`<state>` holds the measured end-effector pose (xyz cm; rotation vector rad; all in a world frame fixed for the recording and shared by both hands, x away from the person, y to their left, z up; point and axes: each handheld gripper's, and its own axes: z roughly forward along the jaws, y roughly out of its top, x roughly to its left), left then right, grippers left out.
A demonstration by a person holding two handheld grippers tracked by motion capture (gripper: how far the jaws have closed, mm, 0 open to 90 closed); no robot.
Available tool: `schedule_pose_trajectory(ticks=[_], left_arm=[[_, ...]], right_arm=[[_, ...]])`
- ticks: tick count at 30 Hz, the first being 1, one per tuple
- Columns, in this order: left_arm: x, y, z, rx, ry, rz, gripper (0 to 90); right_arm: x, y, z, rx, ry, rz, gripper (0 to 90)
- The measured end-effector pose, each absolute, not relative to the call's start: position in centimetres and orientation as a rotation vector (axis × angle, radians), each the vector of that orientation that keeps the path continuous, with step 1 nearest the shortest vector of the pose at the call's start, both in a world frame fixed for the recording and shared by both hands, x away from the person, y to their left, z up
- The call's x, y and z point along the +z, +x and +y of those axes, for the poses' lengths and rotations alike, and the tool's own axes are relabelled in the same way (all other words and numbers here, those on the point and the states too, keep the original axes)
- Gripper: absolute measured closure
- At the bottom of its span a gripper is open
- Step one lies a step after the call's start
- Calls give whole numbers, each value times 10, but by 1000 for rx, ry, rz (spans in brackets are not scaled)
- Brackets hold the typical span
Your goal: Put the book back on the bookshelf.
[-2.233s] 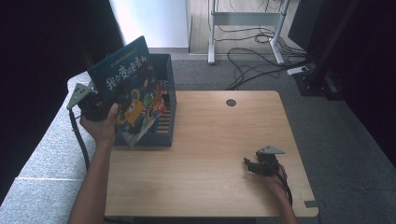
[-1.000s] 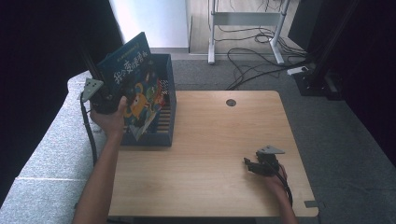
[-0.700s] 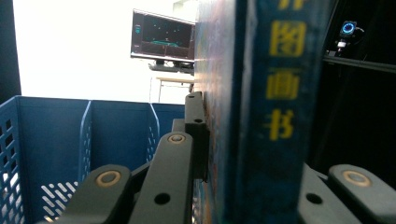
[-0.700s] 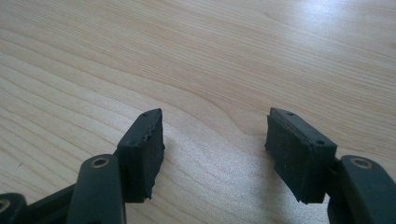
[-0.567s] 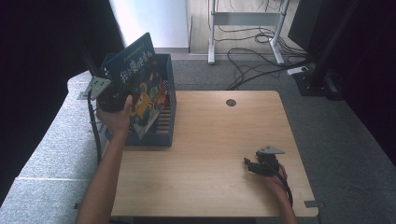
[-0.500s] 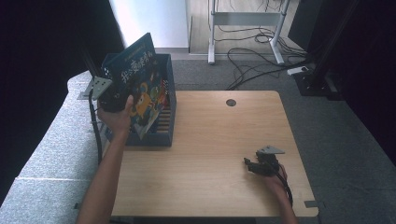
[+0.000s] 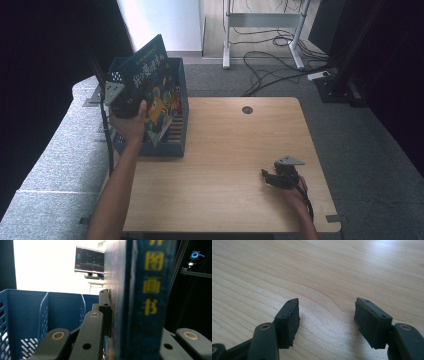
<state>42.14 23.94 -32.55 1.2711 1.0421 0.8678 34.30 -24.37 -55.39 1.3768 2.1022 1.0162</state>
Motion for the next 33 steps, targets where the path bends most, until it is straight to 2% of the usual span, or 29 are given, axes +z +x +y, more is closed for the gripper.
schedule_pose_trajectory(ticks=[14, 33], left_arm=[[-334, 434, 225, 941, 1270, 1056, 825], [-350, 453, 212, 942, 1258, 1054, 824]], right_arm=[[-554, 343, -243, 1011, 1374, 2100, 358], [-554, 343, -244, 1010, 1371, 2100, 355]])
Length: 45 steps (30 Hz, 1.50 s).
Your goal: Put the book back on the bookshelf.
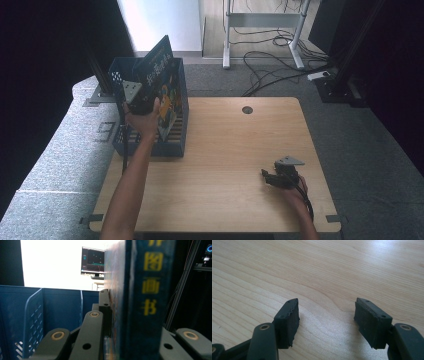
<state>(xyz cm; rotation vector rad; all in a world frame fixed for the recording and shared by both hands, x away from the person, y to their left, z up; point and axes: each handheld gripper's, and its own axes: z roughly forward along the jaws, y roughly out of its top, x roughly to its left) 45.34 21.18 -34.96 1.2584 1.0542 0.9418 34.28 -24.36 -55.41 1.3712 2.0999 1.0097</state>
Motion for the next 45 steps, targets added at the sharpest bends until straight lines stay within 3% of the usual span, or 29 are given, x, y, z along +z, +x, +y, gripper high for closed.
schedule_pose_trajectory(ticks=[45], left_arm=[[-376, 472, 194, 995, 1222, 1065, 823]], right_arm=[[-554, 341, -242, 986, 1362, 2099, 352]])
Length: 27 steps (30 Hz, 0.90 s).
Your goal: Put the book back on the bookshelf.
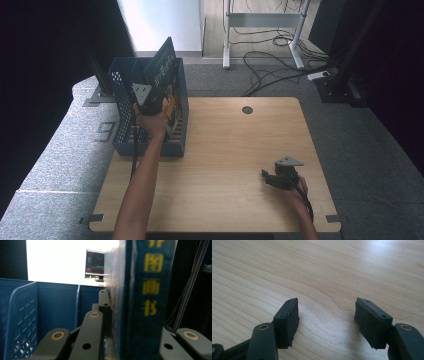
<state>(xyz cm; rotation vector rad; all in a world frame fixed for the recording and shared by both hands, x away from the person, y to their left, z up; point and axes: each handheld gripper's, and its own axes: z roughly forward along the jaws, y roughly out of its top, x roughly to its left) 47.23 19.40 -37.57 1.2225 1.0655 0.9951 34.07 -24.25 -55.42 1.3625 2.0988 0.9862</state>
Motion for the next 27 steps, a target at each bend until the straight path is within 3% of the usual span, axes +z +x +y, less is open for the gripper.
schedule_pose_trajectory(ticks=[27], left_arm=[[-409, 467, 184, 987, 1296, 1083, 815]], right_arm=[[-554, 340, -242, 985, 1362, 2098, 351]])
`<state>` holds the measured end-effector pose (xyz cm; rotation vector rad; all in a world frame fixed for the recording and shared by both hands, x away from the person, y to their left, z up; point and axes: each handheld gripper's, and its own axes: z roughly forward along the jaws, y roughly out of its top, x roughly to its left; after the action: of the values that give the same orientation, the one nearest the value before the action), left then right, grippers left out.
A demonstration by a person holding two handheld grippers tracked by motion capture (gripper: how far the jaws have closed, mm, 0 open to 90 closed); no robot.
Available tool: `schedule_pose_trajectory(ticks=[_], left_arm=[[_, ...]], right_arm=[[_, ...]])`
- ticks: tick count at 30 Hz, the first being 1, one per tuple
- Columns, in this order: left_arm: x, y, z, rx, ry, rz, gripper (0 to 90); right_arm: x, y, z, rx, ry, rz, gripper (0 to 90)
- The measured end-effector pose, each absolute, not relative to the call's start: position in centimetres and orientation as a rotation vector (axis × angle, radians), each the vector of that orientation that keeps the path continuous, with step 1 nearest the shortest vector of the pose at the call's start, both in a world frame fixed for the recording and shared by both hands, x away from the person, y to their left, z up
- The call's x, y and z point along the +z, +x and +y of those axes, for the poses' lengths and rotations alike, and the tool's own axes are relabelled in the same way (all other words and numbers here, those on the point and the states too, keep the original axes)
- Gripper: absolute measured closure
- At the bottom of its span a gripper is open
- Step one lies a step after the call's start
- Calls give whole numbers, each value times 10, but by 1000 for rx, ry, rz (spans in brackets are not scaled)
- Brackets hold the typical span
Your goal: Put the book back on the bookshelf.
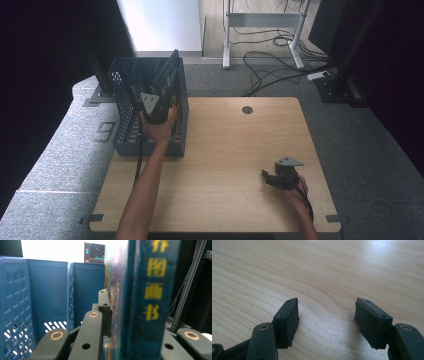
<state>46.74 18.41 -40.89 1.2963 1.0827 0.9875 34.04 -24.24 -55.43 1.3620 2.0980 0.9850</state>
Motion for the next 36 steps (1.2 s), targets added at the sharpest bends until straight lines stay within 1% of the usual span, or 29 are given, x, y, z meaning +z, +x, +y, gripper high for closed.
schedule_pose_trajectory(ticks=[6, 17, 23, 28, 33, 36], left_arm=[[-416, 464, 182, 972, 1306, 1090, 808], [-412, 452, 181, 951, 1336, 1063, 773], [-414, 447, 182, 913, 1372, 1056, 730], [-422, 445, 187, 851, 1405, 1063, 686], [-425, 442, 189, 817, 1420, 1060, 662], [-424, 440, 189, 824, 1428, 1049, 663]], right_arm=[[-554, 340, -243, 984, 1359, 2098, 351], [-554, 340, -242, 983, 1362, 2099, 349], [-554, 340, -242, 984, 1362, 2098, 349], [-554, 340, -242, 984, 1363, 2098, 349], [-554, 340, -242, 985, 1365, 2096, 349], [-554, 340, -242, 985, 1363, 2097, 349]])
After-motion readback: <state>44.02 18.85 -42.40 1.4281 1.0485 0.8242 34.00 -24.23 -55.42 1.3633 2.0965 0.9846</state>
